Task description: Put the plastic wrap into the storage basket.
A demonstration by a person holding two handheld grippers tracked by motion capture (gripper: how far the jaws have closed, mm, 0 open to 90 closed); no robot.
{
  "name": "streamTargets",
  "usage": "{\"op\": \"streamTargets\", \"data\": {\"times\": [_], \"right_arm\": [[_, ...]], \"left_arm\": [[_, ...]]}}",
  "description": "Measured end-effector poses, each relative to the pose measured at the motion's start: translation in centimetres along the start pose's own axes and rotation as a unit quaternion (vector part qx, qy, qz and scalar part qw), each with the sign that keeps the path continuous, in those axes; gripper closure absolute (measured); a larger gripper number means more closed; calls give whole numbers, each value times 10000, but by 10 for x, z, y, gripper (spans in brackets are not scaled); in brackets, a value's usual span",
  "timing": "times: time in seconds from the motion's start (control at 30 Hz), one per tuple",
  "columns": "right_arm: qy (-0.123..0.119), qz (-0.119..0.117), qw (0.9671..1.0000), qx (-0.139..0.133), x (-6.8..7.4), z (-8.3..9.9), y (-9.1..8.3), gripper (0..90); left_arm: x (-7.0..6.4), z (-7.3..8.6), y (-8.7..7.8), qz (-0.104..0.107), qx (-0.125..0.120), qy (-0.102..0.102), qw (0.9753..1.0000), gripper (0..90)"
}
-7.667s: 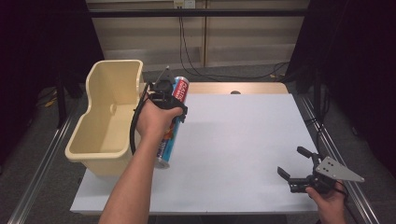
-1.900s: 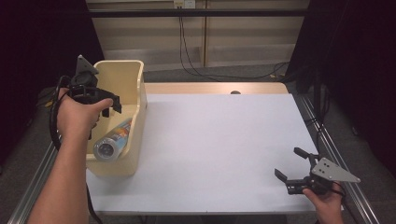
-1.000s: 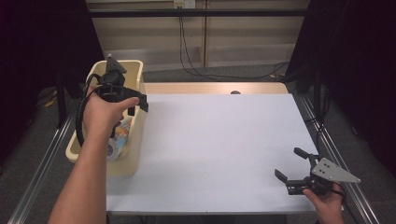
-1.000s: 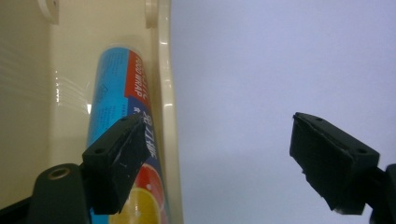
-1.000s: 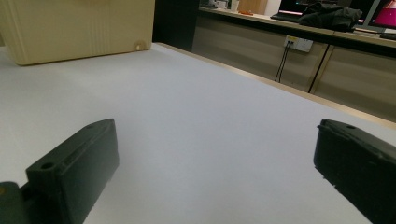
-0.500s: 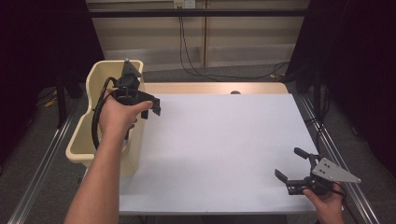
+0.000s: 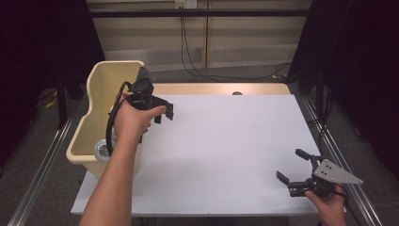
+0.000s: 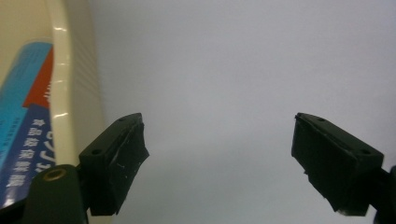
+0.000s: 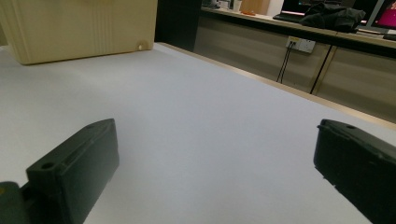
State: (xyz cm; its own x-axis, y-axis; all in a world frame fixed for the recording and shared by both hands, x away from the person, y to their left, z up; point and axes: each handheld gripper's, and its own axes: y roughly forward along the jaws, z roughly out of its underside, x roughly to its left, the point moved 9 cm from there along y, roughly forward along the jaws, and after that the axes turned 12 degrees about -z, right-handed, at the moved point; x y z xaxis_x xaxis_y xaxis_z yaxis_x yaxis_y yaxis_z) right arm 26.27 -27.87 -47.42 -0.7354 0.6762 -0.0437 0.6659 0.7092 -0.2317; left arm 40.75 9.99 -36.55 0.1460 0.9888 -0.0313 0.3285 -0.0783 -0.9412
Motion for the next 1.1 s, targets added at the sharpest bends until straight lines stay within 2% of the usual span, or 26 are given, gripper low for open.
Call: {"op": "streamTargets", "data": {"times": [0.03,0.1,0.23,0.3,0.33,0.5,0.7,0.9,1.1], "right_arm": [[6,-13,10000,-8,0,0,0,0],[9,-7,10000,9,1,0,0,0],[15,-12,10000,-8,1,0,-1,0],[7,-6,10000,2,1,0,-1,0],[21,-14,10000,8,1,0,-1,0],[7,-17,10000,8,1,0,-1,0],[-11,-18,10000,0,1,0,-1,0],[-8,-31,10000,2,1,0,-1,0],[-10,-33,10000,-11,0,0,-1,0]], "left_arm": [[-2,1,2,-21,20,81,10000,173],[-7,2,4,20,29,48,10000,174],[-14,4,12,-49,48,204,9998,175],[-19,5,15,18,56,171,9998,169],[-22,6,19,9,67,240,9997,169],[-30,9,28,141,87,246,9996,158],[-41,15,41,190,158,326,9992,148],[-46,18,49,162,167,413,9989,148],[-51,25,61,258,192,436,9985,142]]}}
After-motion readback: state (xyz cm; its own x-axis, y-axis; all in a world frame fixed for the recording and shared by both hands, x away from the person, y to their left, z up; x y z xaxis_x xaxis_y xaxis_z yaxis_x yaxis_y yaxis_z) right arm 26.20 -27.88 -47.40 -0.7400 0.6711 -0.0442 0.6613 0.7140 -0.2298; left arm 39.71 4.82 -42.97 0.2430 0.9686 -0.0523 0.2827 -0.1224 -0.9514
